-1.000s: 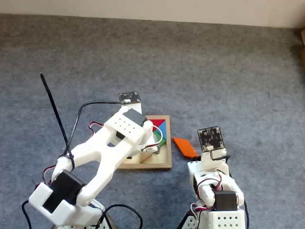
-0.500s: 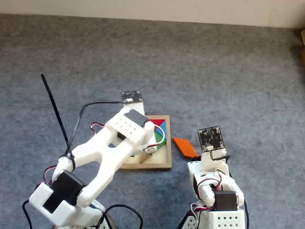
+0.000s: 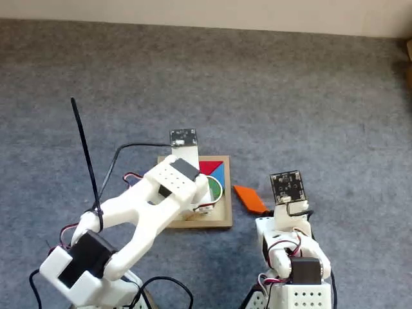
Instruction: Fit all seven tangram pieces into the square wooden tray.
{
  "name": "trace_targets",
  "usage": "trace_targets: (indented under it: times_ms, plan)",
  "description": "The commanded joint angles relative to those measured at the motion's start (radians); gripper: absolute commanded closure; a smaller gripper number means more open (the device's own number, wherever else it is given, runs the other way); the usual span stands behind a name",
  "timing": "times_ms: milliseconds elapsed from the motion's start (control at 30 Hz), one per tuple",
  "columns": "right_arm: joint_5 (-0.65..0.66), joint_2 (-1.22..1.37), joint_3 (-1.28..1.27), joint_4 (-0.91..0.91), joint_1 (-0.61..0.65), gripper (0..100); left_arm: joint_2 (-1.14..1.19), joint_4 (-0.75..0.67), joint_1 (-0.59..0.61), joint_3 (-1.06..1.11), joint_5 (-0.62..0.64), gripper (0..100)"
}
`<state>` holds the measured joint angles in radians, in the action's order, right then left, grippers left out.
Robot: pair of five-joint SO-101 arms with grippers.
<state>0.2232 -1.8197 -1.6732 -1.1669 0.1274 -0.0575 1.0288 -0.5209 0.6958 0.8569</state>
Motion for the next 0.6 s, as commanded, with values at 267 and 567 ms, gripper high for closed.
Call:
trace_targets:
  times_ms: [267, 567]
  plan:
    - [0.009, -0.016, -0.120, 0.001, -0.015, 96.4, -0.024, -0.035, 0.008, 0.008, 0.021, 81]
    - [0.009, -0.016, -0.120, 0.001, -0.015, 96.4, -0.024, 0.026, 0.008, -0.107, 0.064, 82]
